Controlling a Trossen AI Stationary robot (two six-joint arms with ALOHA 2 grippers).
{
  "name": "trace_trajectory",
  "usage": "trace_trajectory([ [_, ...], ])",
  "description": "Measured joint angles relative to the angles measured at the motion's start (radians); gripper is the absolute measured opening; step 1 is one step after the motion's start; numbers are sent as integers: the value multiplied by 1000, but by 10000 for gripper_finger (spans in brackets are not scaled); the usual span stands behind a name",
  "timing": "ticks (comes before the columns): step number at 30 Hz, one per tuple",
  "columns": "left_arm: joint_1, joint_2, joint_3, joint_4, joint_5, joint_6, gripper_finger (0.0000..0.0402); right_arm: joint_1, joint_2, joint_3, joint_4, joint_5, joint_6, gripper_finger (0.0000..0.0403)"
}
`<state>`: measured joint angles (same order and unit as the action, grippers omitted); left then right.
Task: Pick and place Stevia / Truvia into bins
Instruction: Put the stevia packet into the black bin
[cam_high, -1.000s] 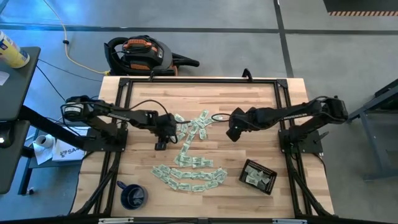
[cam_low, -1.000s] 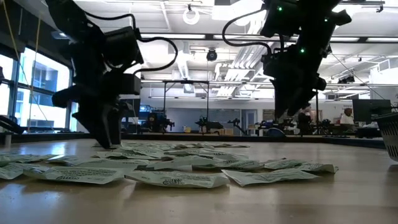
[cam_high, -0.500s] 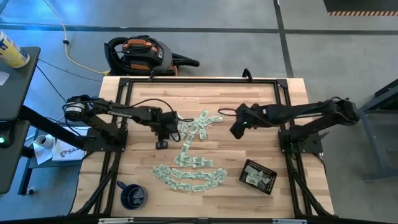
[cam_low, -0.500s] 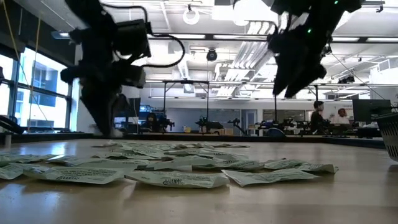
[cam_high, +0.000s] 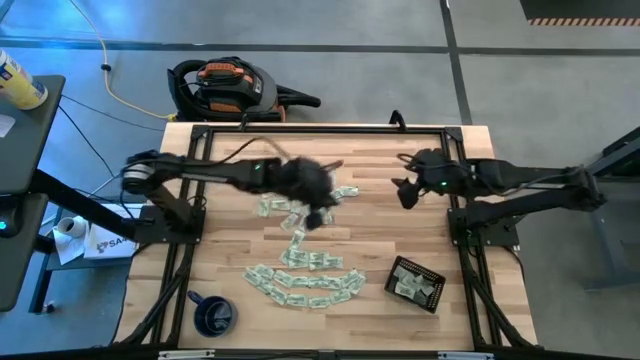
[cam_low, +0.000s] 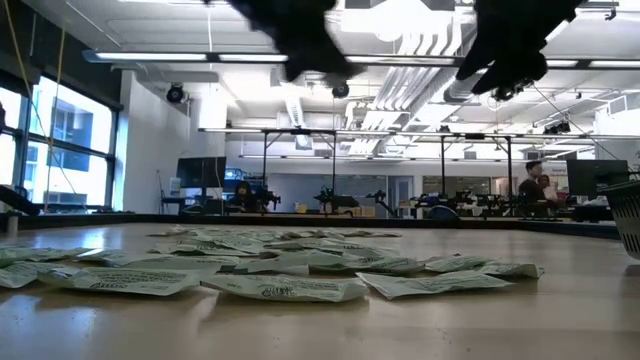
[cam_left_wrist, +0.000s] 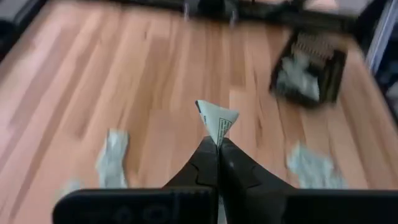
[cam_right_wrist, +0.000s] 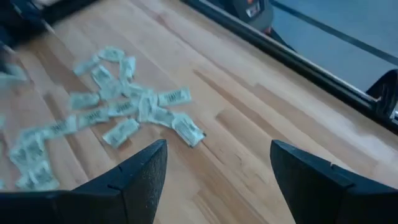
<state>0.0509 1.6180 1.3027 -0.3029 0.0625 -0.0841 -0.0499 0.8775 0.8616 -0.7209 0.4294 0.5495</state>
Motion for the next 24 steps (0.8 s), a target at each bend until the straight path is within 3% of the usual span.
trace_trajectory([
  [5,-47,224,270,3,76,59,34,70,-80,2,-7,21,46,275],
  [10,-147,428,497,15,71,92,35,142,-125,2,-103,80,156,275],
  [15,-221,586,643,28,45,97,37,183,-123,1,-222,86,239,275],
  [24,-254,782,785,85,66,45,40,271,-117,1,-203,133,294,275],
])
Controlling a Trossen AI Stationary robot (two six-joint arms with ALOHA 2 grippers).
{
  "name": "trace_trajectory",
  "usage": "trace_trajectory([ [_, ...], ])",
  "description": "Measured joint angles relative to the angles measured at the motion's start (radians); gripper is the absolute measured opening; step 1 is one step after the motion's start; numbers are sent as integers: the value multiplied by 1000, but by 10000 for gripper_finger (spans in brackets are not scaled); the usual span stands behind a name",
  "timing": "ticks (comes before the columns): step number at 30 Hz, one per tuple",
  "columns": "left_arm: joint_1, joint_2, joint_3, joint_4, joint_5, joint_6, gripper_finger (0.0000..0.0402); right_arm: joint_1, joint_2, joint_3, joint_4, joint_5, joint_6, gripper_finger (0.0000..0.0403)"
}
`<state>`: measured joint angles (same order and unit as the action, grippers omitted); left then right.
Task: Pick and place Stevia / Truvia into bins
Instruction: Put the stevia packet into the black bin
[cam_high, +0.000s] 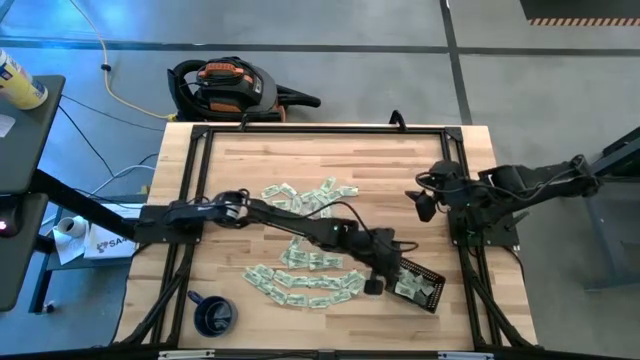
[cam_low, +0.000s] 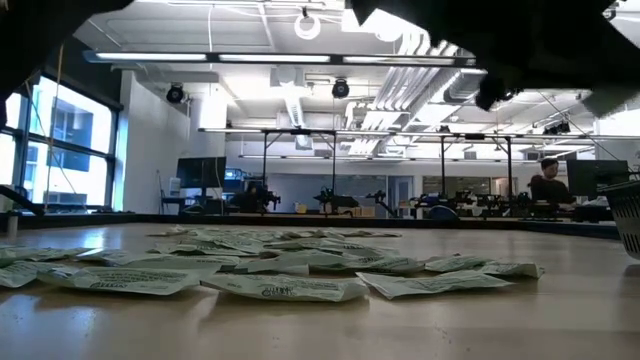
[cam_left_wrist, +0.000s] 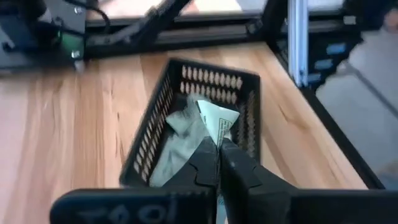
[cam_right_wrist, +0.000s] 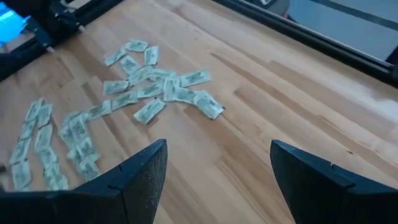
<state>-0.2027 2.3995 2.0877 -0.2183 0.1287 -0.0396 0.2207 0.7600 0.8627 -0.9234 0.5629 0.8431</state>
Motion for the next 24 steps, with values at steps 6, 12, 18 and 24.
trace_trajectory([
  [6,0,31,1,56,-45,-93,97,18,15,0,2,26,24,275],
  [12,0,32,1,43,-59,-122,198,16,49,0,4,15,25,275],
  [18,0,-67,1,-225,-135,-115,245,16,82,0,4,-19,23,275],
  [24,0,-139,2,-622,-260,-43,221,16,85,0,-98,-105,22,275],
])
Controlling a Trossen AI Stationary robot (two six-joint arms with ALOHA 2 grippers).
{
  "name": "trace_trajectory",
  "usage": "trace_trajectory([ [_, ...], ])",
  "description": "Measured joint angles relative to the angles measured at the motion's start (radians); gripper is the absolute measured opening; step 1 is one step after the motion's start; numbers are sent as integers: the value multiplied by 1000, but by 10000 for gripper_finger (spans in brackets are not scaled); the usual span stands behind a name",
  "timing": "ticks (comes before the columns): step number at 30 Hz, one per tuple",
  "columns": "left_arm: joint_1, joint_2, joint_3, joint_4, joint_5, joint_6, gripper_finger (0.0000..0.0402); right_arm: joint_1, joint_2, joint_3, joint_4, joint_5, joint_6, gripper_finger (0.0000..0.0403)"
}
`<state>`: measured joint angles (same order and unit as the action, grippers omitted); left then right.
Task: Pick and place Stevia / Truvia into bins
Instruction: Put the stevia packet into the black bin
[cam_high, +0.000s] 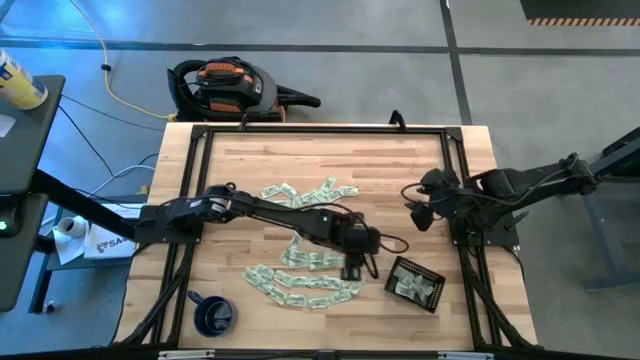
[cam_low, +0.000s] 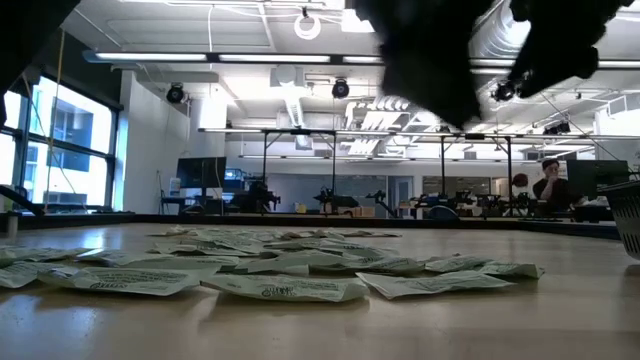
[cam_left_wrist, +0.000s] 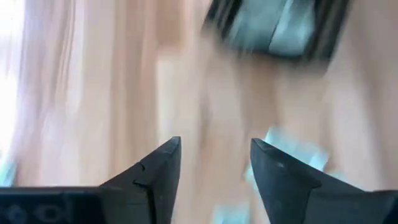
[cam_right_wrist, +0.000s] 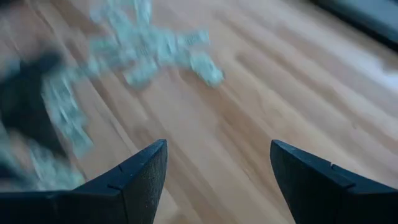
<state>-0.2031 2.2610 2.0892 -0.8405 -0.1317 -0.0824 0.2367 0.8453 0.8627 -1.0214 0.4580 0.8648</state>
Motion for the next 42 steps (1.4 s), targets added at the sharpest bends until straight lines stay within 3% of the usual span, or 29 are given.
trace_trajectory([
  [6,0,-6,-7,-356,-145,-36,177,16,22,-1,-133,-81,18,275],
  [10,14,-43,-62,-464,-195,-115,163,48,36,-1,-125,-65,31,275],
  [15,35,-195,-234,-381,-217,-384,165,73,51,-1,-123,-49,37,275],
  [23,33,-506,-704,-248,-203,-890,168,75,51,-1,-122,-26,35,275],
  [27,65,-612,-901,-190,-145,-1051,168,75,51,-1,-116,3,36,275],
  [33,194,-687,-1074,-113,-130,-1109,168,56,51,-1,-93,5,52,275],
  [42,379,-678,-1195,42,25,-978,168,49,51,-1,-71,-4,77,275],
])
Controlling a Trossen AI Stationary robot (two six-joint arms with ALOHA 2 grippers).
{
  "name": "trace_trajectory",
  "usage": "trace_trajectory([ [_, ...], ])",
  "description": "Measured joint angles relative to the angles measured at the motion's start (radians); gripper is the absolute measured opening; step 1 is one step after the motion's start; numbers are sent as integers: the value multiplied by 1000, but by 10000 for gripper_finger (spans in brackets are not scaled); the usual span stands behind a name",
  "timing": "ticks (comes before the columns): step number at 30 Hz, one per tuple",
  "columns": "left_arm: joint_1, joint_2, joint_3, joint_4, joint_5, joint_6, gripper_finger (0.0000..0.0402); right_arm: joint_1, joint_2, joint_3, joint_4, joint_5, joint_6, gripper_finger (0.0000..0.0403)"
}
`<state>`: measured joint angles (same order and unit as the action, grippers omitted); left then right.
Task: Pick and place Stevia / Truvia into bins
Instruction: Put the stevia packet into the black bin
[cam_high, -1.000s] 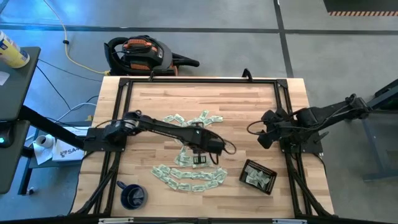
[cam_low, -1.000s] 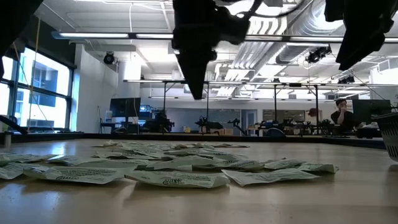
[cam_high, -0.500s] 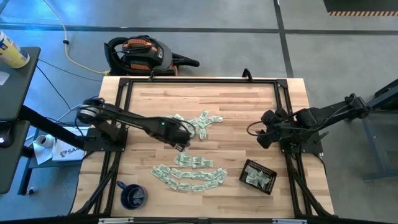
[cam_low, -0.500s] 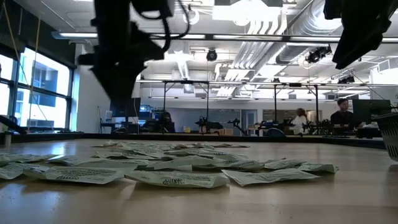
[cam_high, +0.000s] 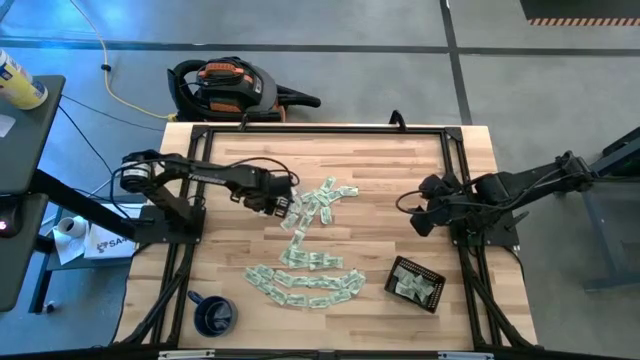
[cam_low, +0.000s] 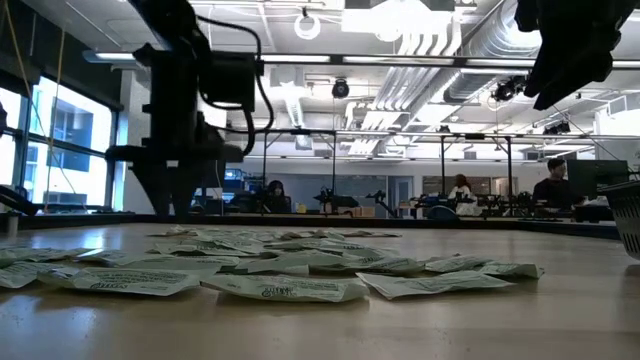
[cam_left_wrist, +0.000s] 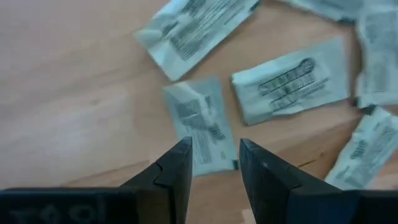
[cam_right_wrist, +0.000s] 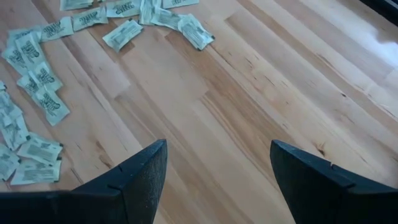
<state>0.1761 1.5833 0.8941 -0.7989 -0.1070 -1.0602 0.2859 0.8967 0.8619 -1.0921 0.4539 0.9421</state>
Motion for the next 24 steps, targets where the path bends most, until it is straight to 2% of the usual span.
trace_trajectory([
  [5,8,5,-56,39,-3,29,167,0,0,0,0,9,3,275],
  [8,7,2,-82,56,-5,35,154,0,0,0,0,17,8,275],
  [18,7,2,-102,153,-40,62,21,0,0,0,3,17,37,275],
  [24,-56,-9,-5,99,-32,61,32,21,-2,3,46,48,46,275],
])
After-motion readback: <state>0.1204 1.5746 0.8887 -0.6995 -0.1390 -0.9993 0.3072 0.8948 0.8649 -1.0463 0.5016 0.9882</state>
